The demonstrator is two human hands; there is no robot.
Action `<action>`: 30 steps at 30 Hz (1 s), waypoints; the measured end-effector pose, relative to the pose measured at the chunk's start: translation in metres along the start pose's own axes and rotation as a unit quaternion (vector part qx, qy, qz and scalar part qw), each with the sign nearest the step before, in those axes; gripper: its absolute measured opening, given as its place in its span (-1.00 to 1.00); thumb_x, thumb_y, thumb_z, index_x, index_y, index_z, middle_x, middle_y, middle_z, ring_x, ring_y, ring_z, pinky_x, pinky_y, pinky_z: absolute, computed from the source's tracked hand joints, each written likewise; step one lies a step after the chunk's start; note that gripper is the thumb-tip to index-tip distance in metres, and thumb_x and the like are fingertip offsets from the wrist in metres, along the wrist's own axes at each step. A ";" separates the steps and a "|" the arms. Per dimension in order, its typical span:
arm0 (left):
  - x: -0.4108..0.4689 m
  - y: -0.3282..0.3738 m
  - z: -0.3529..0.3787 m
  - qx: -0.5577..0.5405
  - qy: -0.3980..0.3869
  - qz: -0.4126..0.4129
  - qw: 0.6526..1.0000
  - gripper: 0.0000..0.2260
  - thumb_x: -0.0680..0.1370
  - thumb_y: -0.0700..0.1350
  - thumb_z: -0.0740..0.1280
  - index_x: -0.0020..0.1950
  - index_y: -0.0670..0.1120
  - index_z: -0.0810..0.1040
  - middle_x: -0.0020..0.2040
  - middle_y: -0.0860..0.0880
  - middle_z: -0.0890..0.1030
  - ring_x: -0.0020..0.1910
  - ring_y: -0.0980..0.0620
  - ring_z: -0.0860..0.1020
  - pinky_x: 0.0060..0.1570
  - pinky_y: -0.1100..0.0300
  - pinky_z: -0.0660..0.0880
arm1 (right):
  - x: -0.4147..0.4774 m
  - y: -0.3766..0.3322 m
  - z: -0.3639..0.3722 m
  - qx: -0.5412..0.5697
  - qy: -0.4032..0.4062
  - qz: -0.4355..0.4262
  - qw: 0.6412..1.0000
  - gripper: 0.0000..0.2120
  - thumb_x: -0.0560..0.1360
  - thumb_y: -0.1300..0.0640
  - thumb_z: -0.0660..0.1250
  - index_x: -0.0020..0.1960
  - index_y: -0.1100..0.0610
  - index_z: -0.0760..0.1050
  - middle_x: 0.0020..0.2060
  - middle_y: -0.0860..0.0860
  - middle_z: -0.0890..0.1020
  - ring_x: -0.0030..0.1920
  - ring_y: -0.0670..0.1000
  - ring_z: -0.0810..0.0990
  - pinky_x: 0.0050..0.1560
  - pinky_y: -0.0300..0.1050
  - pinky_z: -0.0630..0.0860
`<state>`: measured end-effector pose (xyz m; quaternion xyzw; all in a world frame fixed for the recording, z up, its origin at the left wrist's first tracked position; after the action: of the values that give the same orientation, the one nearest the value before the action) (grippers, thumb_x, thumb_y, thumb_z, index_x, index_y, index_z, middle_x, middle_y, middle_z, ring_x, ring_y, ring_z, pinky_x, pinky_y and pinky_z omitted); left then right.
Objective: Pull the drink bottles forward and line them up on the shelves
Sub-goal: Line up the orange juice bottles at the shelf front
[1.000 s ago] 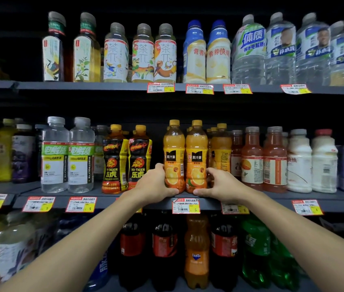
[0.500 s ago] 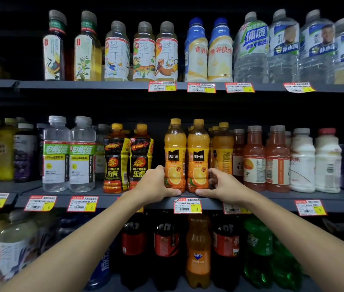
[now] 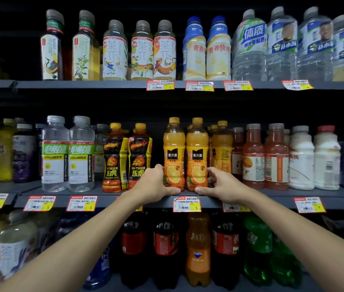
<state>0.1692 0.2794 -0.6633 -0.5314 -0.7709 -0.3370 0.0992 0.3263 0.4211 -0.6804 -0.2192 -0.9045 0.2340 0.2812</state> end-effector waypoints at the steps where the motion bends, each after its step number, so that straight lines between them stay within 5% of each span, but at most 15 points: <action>1: 0.000 0.000 0.000 0.001 0.000 -0.001 1.000 -0.23 0.35 0.22 0.55 0.40 -0.08 0.34 0.24 -0.05 0.57 0.17 -0.01 0.55 0.01 0.18 0.53 | 0.000 0.001 0.000 0.000 0.000 -0.001 1.000 -0.17 0.32 -0.32 0.53 0.47 -0.08 0.31 0.26 -0.06 0.58 0.27 -0.05 0.54 0.33 0.01 0.50; 7: -0.009 0.004 -0.004 0.022 0.023 -0.006 0.999 -0.26 0.35 0.22 0.55 0.37 -0.09 0.37 0.21 -0.05 0.59 0.15 -0.02 0.57 0.06 0.11 0.57 | -0.004 -0.005 -0.001 -0.030 0.006 -0.009 0.999 -0.16 0.34 -0.33 0.51 0.49 -0.05 0.32 0.33 -0.04 0.56 0.28 -0.04 0.54 0.29 -0.07 0.50; 11: -0.032 0.019 -0.026 -0.011 0.139 0.014 0.990 -0.31 0.31 0.24 0.58 0.26 -0.02 0.34 0.04 0.06 0.55 0.01 0.06 0.58 -0.02 0.06 0.60 | -0.017 -0.008 -0.027 -0.051 0.098 -0.022 0.994 -0.19 0.34 -0.33 0.52 0.45 0.01 0.40 0.08 -0.18 0.59 0.01 -0.23 0.54 -0.07 -0.38 0.43; 17: -0.045 0.077 -0.019 -0.012 0.227 0.092 0.969 -0.58 0.45 0.20 0.47 0.13 0.12 0.33 -0.03 0.14 0.48 -0.13 0.11 0.56 -0.12 0.09 0.57 | -0.037 0.014 -0.081 -0.091 0.293 0.009 0.952 -0.58 0.48 -0.17 0.45 0.21 0.06 0.51 0.00 -0.06 0.56 0.02 -0.03 0.58 -0.06 -0.13 0.53; 22: -0.039 0.092 -0.004 -0.004 0.261 0.118 0.958 -0.63 0.50 0.14 0.43 0.16 0.11 0.32 0.09 0.13 0.48 -0.03 0.11 0.58 -0.09 0.05 0.58 | -0.017 0.031 -0.065 -0.059 0.248 0.064 0.965 -0.55 0.44 -0.26 0.47 0.09 0.03 0.44 -0.17 -0.15 0.54 -0.21 -0.16 0.54 -0.38 -0.39 0.34; 27: -0.043 0.090 -0.004 0.057 0.304 0.112 0.944 -0.60 0.48 0.22 0.42 0.17 0.03 0.44 0.09 0.08 0.45 -0.22 0.10 0.53 -0.35 0.20 0.46 | -0.011 0.046 -0.060 -0.075 0.202 0.104 0.971 -0.51 0.43 -0.30 0.46 0.12 0.05 0.50 -0.05 -0.03 0.65 -0.04 0.02 0.64 -0.01 0.04 0.62; 30: -0.049 0.090 -0.013 0.090 0.360 0.134 0.919 -0.56 0.44 0.23 0.46 0.13 -0.03 0.49 0.07 0.00 0.46 -0.13 0.03 0.49 -0.21 0.17 0.44 | -0.013 0.047 -0.061 0.006 0.144 0.072 0.987 -0.57 0.44 -0.20 0.49 0.19 -0.01 0.51 -0.04 -0.13 0.64 -0.03 -0.12 0.61 -0.02 -0.13 0.59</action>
<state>0.2664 0.2535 -0.6416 -0.4612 -0.6320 -0.4184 0.4613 0.3857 0.4701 -0.6667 -0.3132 -0.8353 0.2247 0.3921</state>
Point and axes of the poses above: each hand's wrist, its own x-axis towards the middle knuckle, its own z-axis out of the palm, y = z × x, the point moved 10 cm from there along x, towards the middle knuckle
